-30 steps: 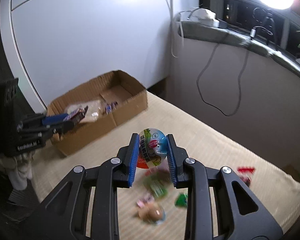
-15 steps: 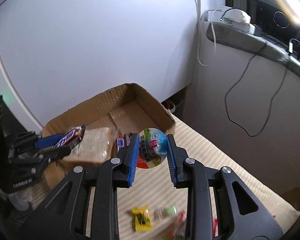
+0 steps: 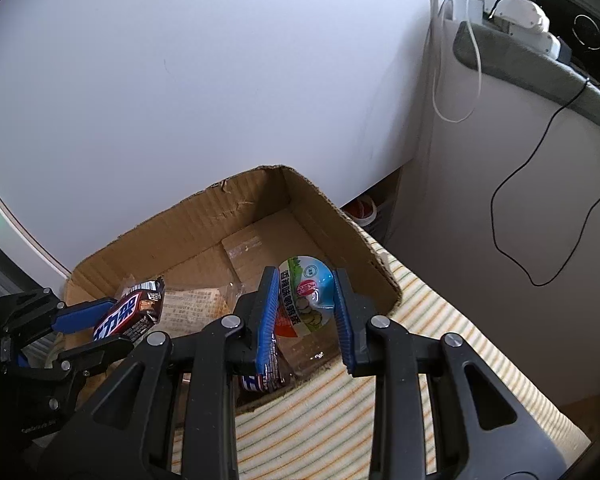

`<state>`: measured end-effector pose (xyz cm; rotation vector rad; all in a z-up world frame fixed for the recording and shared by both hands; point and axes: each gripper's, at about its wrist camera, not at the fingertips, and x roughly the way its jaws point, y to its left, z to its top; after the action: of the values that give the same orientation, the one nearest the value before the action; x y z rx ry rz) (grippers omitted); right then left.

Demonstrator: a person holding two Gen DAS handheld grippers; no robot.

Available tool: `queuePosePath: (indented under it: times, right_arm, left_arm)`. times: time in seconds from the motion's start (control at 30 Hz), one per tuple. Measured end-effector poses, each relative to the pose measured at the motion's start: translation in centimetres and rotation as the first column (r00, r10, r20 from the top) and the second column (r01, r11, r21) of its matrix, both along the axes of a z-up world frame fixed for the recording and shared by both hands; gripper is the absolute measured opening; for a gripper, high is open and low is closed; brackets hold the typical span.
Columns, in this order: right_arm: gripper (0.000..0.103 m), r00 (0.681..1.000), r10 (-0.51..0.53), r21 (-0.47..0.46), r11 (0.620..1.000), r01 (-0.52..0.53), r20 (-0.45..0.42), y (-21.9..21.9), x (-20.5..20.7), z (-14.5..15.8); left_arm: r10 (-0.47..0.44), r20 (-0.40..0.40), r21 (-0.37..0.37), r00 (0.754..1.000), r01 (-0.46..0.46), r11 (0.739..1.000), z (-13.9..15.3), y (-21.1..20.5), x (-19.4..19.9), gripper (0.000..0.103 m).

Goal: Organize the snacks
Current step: 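Open both grippers to drop the bar and egg candy into the box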

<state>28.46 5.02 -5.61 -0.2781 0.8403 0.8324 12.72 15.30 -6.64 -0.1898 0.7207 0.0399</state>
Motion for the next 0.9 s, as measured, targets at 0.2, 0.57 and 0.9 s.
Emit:
queuePosePath:
  times: [0.2,0.57,0.9]
  right_arm:
    - [0.051,1.000,-0.009,0.011,1.000,0.009,-0.010,0.1,0.3,0.1]
    - [0.075,0.998,-0.049,0.036,0.998,0.047,0.041,-2.0,-0.9,2.3]
    - [0.076,0.991,-0.088,0.032,0.996,0.085,0.099,-7.4,-4.2,4.5]
  left_arm:
    - [0.010,0.012,0.003,1.000,-0.010,1.000,0.4,0.1,-0.2,0.028]
    - [0.012,0.043,0.006,0.999,-0.012,1.000,1.4,-0.5,-1.5,0.037]
    - [-0.035,0.067,0.005,0.997,0.034,0.999,2.6,-3.4,-3.3,0.037]
